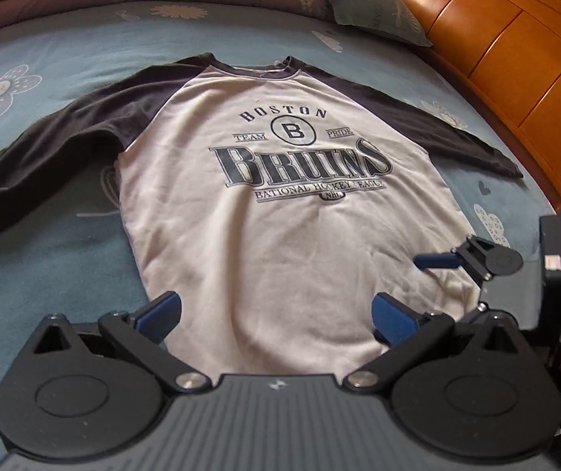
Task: Fold clothes
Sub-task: 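Move the open left gripper to the dark collar of the sweatshirt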
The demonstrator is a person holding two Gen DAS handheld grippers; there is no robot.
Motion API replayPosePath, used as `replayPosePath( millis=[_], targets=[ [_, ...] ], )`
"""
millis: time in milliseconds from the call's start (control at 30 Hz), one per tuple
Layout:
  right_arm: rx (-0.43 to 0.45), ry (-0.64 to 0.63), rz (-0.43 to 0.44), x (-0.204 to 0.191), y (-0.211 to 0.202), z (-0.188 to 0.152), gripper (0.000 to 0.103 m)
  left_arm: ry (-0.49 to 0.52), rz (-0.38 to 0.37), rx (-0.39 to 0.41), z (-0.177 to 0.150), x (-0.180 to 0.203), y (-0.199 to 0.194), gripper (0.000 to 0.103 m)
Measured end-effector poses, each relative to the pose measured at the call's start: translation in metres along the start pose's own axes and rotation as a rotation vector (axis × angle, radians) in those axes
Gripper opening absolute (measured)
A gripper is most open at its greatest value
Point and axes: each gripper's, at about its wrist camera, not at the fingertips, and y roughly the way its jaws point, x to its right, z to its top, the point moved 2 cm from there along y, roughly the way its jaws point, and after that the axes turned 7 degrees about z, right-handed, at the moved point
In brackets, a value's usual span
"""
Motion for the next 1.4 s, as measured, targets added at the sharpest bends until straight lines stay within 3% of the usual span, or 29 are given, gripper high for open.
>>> replayPosePath(
  millis=[133,300,433,533,733,867,1000,1133,1233,1400],
  targets=[
    [-0.030,-0.041,0.021,0.006,-0.021,-0.024,0.103,0.002,-0.018,0.002,0.023,0.002,0.035,0.102],
    [-0.052,-0.050,0.016,0.009,-0.030,-0.036,0.103,-0.084,-0.011,-0.046,0.030,-0.016,0.085,0.102],
    [-0.054,-0.049,0.017,0.009,-0.032,-0.038,0.103,-0.112,-0.060,-0.003,0.012,-0.034,0.071,0.102],
    [-0.049,-0.050,0.018,0.010,-0.032,-0.039,0.103,-0.098,-0.012,-0.020,0.003,-0.046,0.060,0.102],
    [-0.040,-0.047,0.014,0.010,-0.032,-0.039,0.103,-0.064,-0.056,0.027,0.017,-0.033,0.036,0.102],
    [-0.029,-0.034,0.000,0.008,-0.032,-0.039,0.103,-0.023,-0.088,0.025,0.030,-0.014,0.047,0.102],
    [-0.034,-0.018,-0.006,0.008,-0.032,-0.038,0.103,-0.075,-0.103,-0.041,0.024,-0.014,0.078,0.102],
    [-0.064,-0.014,0.000,0.010,-0.034,-0.036,0.103,-0.110,-0.171,0.040,0.002,-0.027,0.074,0.102],
    [-0.069,0.007,0.012,0.015,-0.039,-0.031,0.103,-0.142,-0.223,0.055,-0.004,-0.038,0.068,0.102],
    [0.029,0.100,0.045,0.033,-0.055,-0.007,0.103,-0.167,-0.230,0.003,0.017,-0.041,0.067,0.101]
  ],
)
